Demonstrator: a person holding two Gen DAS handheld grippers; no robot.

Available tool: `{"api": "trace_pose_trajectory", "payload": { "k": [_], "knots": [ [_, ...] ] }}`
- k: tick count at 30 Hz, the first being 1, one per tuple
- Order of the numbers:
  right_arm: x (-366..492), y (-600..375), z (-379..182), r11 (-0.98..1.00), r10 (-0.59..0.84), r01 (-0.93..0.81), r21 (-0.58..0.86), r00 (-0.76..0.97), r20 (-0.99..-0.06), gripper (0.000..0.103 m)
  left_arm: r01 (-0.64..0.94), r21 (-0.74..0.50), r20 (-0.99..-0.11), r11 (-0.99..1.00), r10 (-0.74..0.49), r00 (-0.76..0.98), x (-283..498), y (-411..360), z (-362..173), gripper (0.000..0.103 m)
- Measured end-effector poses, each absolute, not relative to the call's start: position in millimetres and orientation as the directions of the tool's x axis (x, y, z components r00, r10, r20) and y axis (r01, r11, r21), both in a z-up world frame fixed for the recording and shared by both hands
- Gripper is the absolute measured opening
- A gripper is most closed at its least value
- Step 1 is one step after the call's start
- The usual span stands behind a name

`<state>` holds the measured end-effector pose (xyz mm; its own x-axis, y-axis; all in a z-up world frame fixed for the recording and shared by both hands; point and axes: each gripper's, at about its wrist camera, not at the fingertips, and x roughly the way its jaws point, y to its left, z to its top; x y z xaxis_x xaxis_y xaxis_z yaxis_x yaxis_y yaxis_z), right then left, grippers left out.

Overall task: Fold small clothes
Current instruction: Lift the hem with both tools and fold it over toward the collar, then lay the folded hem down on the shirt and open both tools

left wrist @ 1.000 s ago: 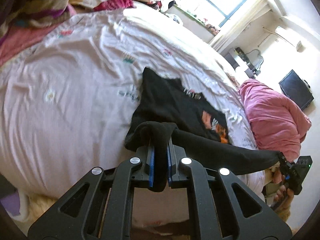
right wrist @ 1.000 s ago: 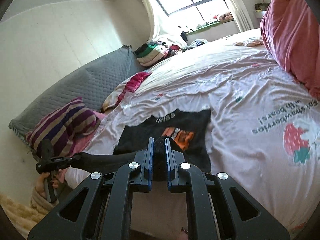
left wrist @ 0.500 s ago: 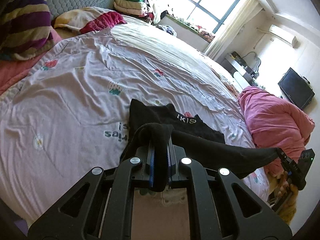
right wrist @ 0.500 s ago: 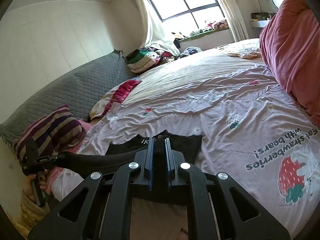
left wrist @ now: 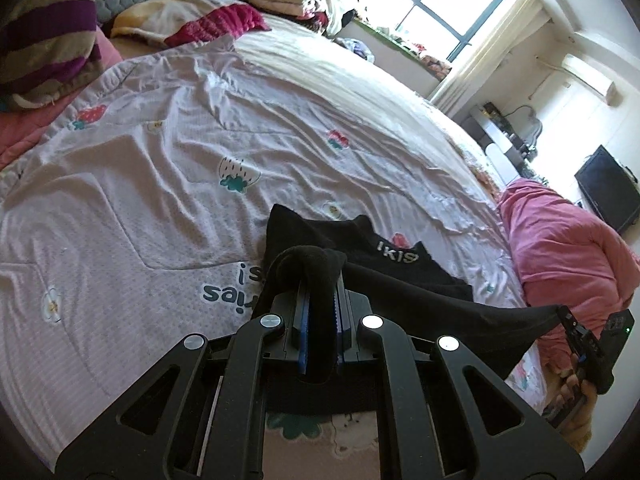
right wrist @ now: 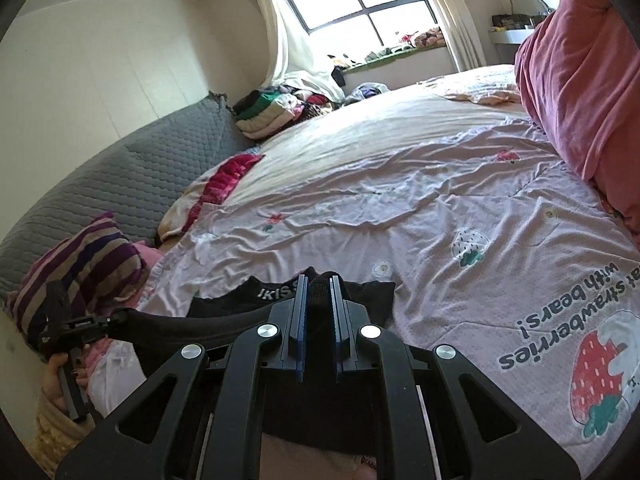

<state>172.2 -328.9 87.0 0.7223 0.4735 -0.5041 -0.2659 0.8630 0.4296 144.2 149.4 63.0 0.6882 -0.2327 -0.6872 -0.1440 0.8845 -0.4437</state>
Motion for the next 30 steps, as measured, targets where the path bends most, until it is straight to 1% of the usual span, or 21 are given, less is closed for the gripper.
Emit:
{"api": "trace_pose_trajectory", "payload": {
  "k": [8, 14, 20, 22, 23, 24, 26, 30],
  "knots": [
    [199.8, -319.2, 62.4, 0.886, 0.441, -0.237, 0.399, 0.698, -0.564, 0.009, -0.173, -0.426, -0.716, 0.888, -0.214, 0.664, 170.2, 148.3, 43.8, 0.003],
    [218.1, -314.7, 40.8, 0.899, 0.415, -0.197, 0.392, 0.672, -0.614, 0.009, -0.219, -0.421, -0.752, 0.88, -0.204, 0.627, 189.0, 151.0, 17.5, 0.004],
    [230.0, -309.7, 27.4, 0.918, 0.377, -0.173, 0.358, 0.664, -0.645, 0.01, -0.23, -0.456, -0.732, 0.86, -0.215, 0.647, 185.2, 153.7, 17.9, 0.008],
    [230.6, -312.1, 25.4, 0.925, 0.354, -0.15, 0.349, 0.672, -0.651, 0.015, -0.236, -0.445, -0.727, 0.864, -0.195, 0.658, 181.6, 153.1, 21.8, 0.017],
    [230.4, -313.5, 25.0, 0.927, 0.348, -0.143, 0.348, 0.676, -0.65, 0.022, -0.24, -0.435, -0.721, 0.868, -0.176, 0.67, 178.5, 153.2, 25.1, 0.027],
    [229.3, -315.6, 25.0, 0.929, 0.34, -0.135, 0.346, 0.681, -0.648, 0.022, -0.245, -0.42, -0.713, 0.874, -0.151, 0.685, 174.1, 153.3, 29.9, 0.03],
    [225.1, -319.5, 26.1, 0.932, 0.331, -0.136, 0.335, 0.693, -0.641, 0.022, -0.249, -0.414, -0.7, 0.876, -0.131, 0.702, 165.5, 154.1, 38.0, 0.03],
    [210.6, -320.5, 31.2, 0.942, 0.318, -0.173, 0.286, 0.726, -0.61, 0.022, -0.206, -0.397, -0.673, 0.895, -0.131, 0.728, 147.7, 142.7, 51.7, 0.03]
  ]
}}
